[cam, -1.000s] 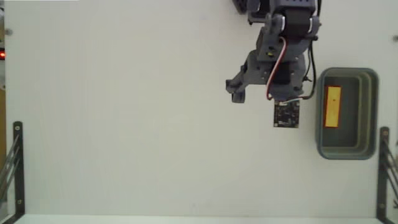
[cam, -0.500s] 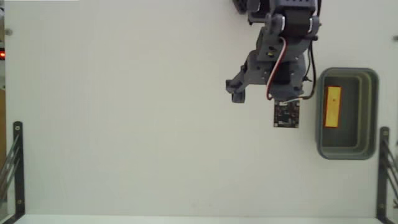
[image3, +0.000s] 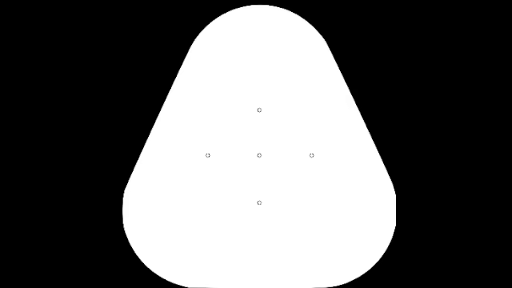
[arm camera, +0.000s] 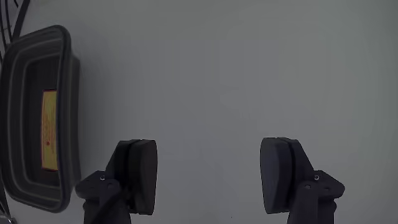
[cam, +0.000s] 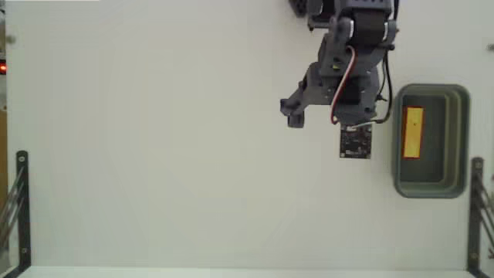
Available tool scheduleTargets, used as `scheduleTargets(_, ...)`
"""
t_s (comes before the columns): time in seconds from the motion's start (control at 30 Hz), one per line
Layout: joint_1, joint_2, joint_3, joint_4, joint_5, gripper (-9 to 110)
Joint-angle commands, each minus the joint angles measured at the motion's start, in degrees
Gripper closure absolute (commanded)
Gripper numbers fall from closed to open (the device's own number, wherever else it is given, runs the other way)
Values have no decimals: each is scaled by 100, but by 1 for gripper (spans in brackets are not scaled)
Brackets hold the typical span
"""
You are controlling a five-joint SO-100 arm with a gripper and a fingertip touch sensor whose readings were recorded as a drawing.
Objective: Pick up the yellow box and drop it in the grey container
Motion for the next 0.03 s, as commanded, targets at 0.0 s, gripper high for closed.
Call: scheduleTargets(0.0, 26, 193, 30, 13, 18, -9)
